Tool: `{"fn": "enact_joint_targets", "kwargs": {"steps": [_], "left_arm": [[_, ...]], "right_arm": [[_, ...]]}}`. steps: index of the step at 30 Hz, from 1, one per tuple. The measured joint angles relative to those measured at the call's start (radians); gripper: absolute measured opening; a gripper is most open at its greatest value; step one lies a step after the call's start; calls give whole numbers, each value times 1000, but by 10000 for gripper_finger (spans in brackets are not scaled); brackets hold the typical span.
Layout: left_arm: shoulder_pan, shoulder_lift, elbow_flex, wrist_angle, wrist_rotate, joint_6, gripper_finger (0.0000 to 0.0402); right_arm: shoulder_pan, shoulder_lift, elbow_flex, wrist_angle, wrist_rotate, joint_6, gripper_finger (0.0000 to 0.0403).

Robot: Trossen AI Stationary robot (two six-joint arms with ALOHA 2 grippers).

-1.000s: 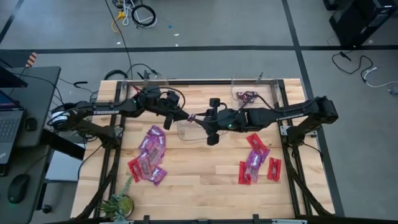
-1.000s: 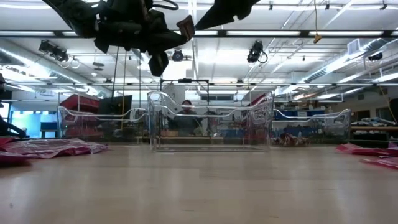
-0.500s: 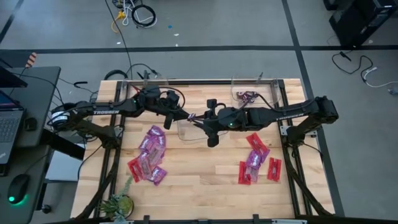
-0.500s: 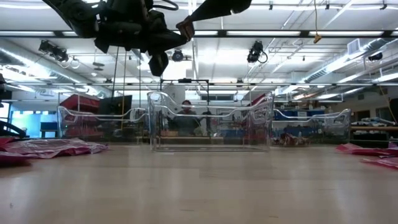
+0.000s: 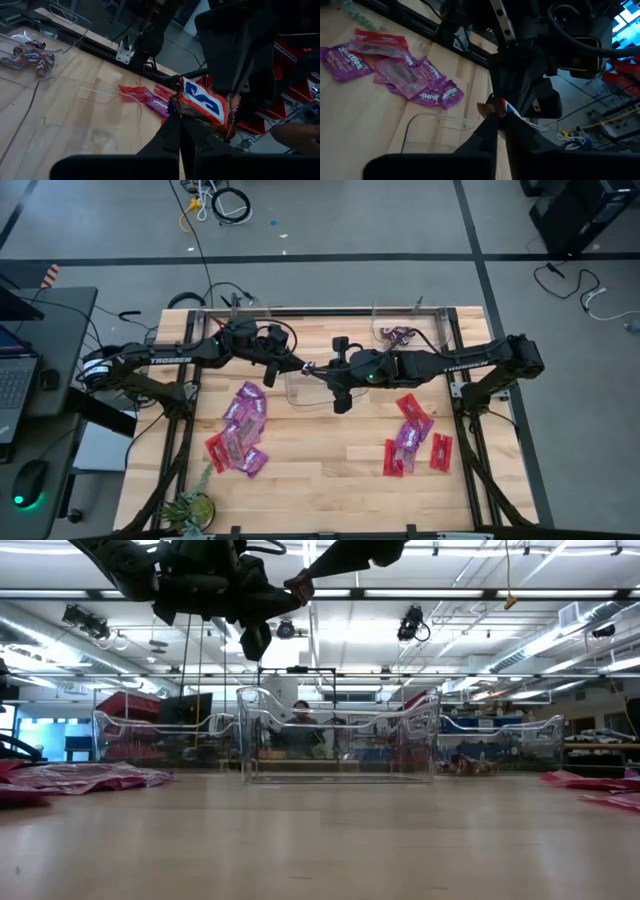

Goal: Sort candy
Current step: Put the brown chocolate bar into the top right transparent bin

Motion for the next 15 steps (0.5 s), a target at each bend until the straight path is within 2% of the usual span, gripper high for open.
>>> {"fn": "enact_joint_targets", "kwargs": {"steps": [3,7,15], "left_arm": [[0,0,0,13,-1,-1,3],[0,0,0,41,-1,0,16],[1,0,0,41,-19,53,41]], "right_arm": [[0,0,0,0,3,-7,4],[0,-1,0,0,12,-7,1],[2,-4,0,-2,95,-6,0]]}}
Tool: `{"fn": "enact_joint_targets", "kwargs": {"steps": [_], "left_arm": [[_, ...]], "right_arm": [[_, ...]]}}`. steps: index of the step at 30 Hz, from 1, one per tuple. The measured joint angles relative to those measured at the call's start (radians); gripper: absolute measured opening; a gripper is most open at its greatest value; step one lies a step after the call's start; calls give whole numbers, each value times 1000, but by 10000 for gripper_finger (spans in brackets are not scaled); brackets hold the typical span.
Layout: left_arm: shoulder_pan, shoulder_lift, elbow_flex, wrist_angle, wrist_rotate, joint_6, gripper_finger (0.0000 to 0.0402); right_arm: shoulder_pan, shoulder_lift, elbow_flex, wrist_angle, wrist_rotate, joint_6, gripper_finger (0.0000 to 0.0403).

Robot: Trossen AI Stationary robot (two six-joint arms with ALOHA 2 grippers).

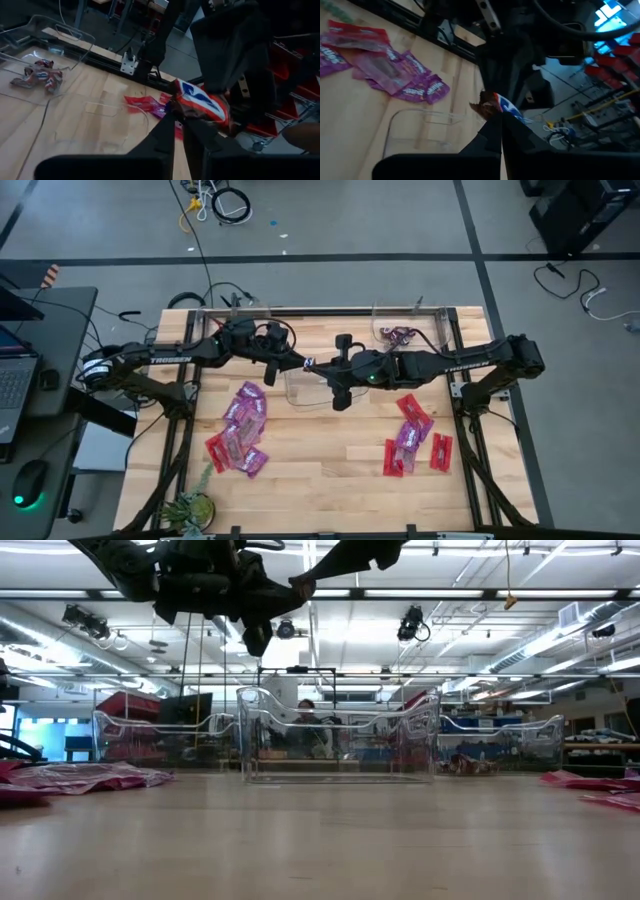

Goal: Sort candy
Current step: Put the brown chocolate bar into the top right transparent bin

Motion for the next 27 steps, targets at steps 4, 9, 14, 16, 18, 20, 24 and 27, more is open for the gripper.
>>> {"fn": "enact_joint_targets", "kwargs": {"steps": [4,9,14,16,18,20,24,27], "left_arm": [[1,0,0,-2,-16,2,44],[1,0,0,2,-35,37,44],[1,0,0,-3,-51,55,44],[1,0,0,-4,-61,66,44],[1,0,0,-9,-65,81,44],[1,0,0,-16,-65,82,44],[1,0,0,-42,-65,125,44],[1,0,0,-57,-67,157,44]], "right_arm": [[-1,-6,0,-1,48,4,0],[-2,-26,0,-5,111,8,0],[-8,-76,0,-12,178,26,0],[-21,-97,0,-35,193,50,0],[-42,-123,0,-83,221,85,0],[-72,-152,0,-152,249,139,0],[-163,-200,0,-414,246,323,0],[-268,-222,0,-618,185,481,0]]}}
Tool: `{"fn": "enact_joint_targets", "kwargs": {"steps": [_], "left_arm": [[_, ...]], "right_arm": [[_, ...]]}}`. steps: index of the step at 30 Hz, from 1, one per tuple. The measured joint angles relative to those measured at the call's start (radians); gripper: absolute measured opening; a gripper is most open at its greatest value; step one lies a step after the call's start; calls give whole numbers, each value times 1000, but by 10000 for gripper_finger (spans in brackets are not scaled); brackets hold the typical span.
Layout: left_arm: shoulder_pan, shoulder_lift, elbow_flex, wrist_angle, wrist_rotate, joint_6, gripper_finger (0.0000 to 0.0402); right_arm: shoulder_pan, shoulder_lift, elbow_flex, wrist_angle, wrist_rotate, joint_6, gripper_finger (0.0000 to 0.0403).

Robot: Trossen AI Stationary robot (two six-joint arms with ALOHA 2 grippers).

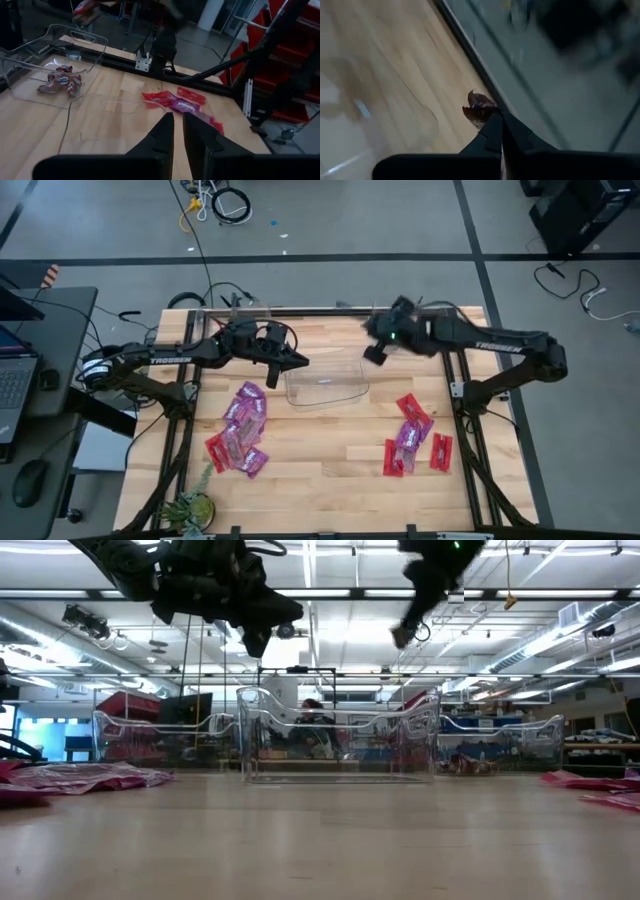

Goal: Sort candy
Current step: Put the brown chocolate bar into the top right transparent bin, then put the red candy pack into the bottom transparent bin

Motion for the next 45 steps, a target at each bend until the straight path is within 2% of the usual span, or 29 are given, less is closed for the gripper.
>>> {"fn": "enact_joint_targets", "kwargs": {"steps": [4,8,11,18,22,27,31,40,42,45], "left_arm": [[0,0,0,-7,-1,39,44],[0,0,0,-27,-1,56,44],[0,0,0,-46,0,80,44],[0,0,0,-70,0,105,44],[-2,0,0,-77,0,107,44],[-3,0,0,-84,0,146,44],[-10,0,0,-112,-17,190,44],[-50,0,0,-135,-66,230,44],[-62,0,0,-143,-84,247,43],[-79,0,0,-171,-114,264,38]], "right_arm": [[-148,-8,-46,-90,-62,80,0],[-291,-6,-144,-50,-146,76,0],[-377,-5,-218,-5,-169,73,0],[-516,-5,-344,107,-266,70,0],[-560,-5,-394,140,-276,70,0],[-591,-5,-419,130,-315,70,1],[-591,-5,-423,132,-328,69,19],[-533,-25,-355,63,-245,50,109],[-490,-49,-334,35,-250,51,128],[-406,-87,-314,-8,-315,89,151]]}}
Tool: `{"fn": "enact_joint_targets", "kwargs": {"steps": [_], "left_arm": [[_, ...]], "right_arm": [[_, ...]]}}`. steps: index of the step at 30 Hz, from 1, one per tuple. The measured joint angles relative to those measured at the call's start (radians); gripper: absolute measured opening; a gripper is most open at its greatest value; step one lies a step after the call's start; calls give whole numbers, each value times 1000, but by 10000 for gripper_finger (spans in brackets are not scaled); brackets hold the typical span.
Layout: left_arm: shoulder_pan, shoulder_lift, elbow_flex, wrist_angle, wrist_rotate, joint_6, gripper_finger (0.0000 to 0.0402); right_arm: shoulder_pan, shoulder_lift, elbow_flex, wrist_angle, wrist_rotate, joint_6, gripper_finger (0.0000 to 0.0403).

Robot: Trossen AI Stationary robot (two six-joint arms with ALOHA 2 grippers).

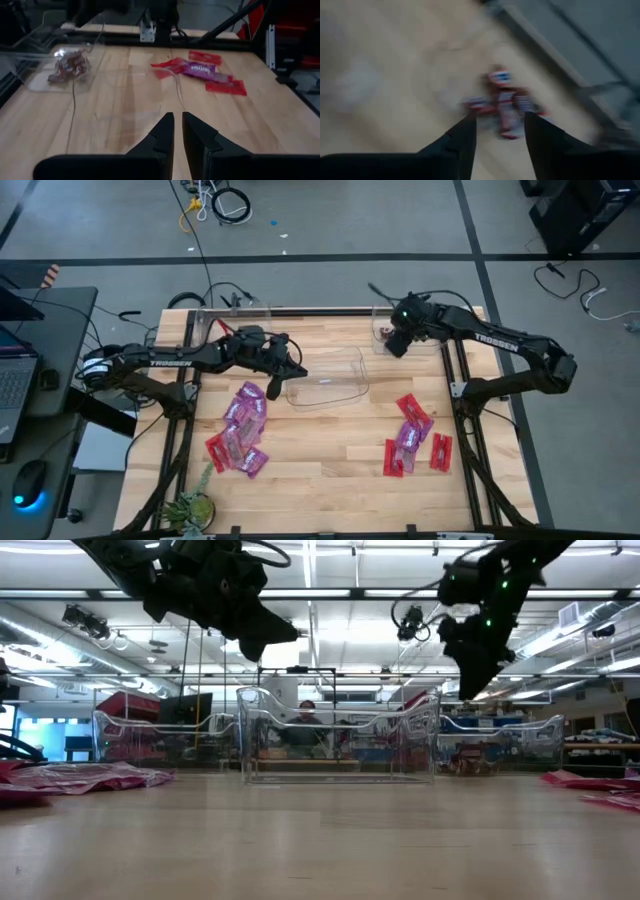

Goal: Sort candy
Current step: Put the red candy pack into the bottom transparent bin

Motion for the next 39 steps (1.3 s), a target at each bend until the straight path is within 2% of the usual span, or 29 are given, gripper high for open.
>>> {"fn": "enact_joint_targets", "kwargs": {"steps": [4,6,14,19,25,32,36,39], "left_arm": [[-20,0,0,-19,-3,1,28],[-30,0,0,-25,-3,1,24],[-61,0,0,-25,-11,25,19],[-62,0,0,-26,-21,27,19],[-62,0,0,-27,-22,26,19],[-62,0,0,-29,-22,26,19],[-62,0,0,-40,-22,26,19],[-62,0,0,-49,-52,27,19]], "right_arm": [[131,-35,0,-67,-136,129,173],[207,-39,-12,-90,-160,215,180],[502,-3,-121,-138,-163,545,200],[620,21,-187,-151,-144,724,209],[663,59,-276,-141,-138,819,213],[663,90,-347,-24,-148,829,212],[663,98,-381,39,-167,829,196],[663,96,-392,46,-164,828,167]]}}
